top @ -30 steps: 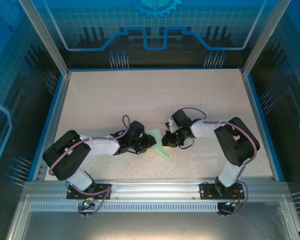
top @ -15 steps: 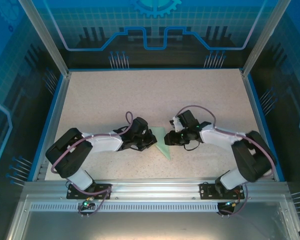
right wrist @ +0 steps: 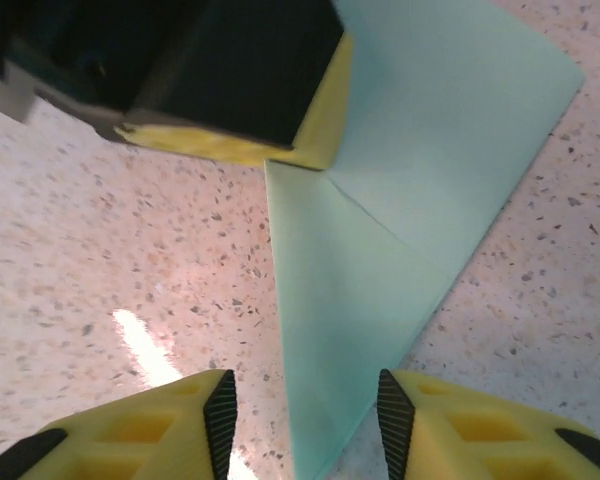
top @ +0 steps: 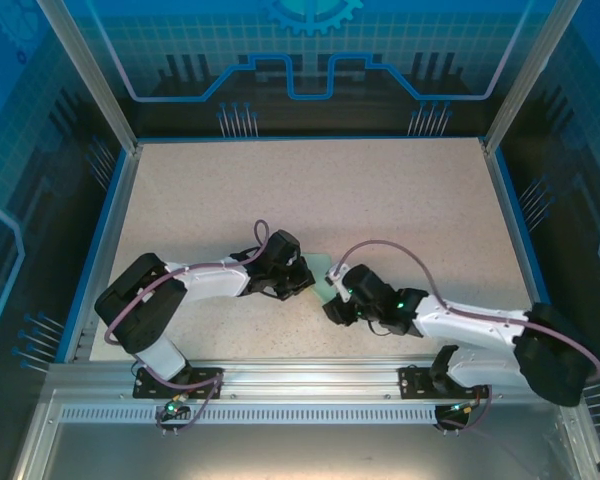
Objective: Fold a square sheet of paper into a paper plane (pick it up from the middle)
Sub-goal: Fold the wing for the fifth time at the center of the table.
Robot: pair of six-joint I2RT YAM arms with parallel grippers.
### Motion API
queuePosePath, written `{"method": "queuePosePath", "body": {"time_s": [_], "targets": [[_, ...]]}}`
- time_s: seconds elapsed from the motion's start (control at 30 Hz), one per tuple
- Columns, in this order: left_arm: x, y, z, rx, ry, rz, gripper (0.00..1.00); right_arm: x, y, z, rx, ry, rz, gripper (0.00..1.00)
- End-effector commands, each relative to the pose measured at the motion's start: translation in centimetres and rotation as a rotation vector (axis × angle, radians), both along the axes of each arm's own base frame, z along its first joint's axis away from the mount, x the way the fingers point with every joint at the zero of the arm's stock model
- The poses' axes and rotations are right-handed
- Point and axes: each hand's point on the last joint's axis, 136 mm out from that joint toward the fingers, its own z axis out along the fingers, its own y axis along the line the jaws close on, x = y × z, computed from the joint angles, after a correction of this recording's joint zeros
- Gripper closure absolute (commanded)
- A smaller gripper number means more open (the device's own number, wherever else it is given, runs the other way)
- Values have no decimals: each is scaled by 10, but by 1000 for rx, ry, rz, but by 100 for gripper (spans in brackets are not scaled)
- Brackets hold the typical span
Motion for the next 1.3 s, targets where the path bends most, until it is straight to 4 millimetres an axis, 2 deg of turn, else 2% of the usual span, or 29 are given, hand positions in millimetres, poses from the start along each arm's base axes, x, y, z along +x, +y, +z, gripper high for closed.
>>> {"method": "queuePosePath", "body": {"time_s": [0.0,0.13,0.33,0.5,0.63,0.73,1.0,1.17,1.27], "targets": [[2,-3,3,9,5,-24,99,10,20,7,-103,-210,93,56],[1,-3,3,11,7,-28,99,15,30,2,-139,-250,96,57],[2,-5,4,7,8,-37,98,19,32,-9,-182,-256,101,56],[1,-5,3,5,10,-33,98,25,35,-13,-200,-265,89,61],[1,-5,3,2,9,-34,98,28,34,-15,-202,-280,72,69],[0,-5,3,6,11,-38,98,28,36,-15,-187,-276,64,71],[-2,-3,3,5,13,-39,97,33,32,-17,-198,-280,31,88],[-1,-1,9,5,-7,-34,93,32,32,-17,-151,-242,20,96],[0,2,15,9,-18,-24,84,32,31,-17,-105,-204,6,100]]}}
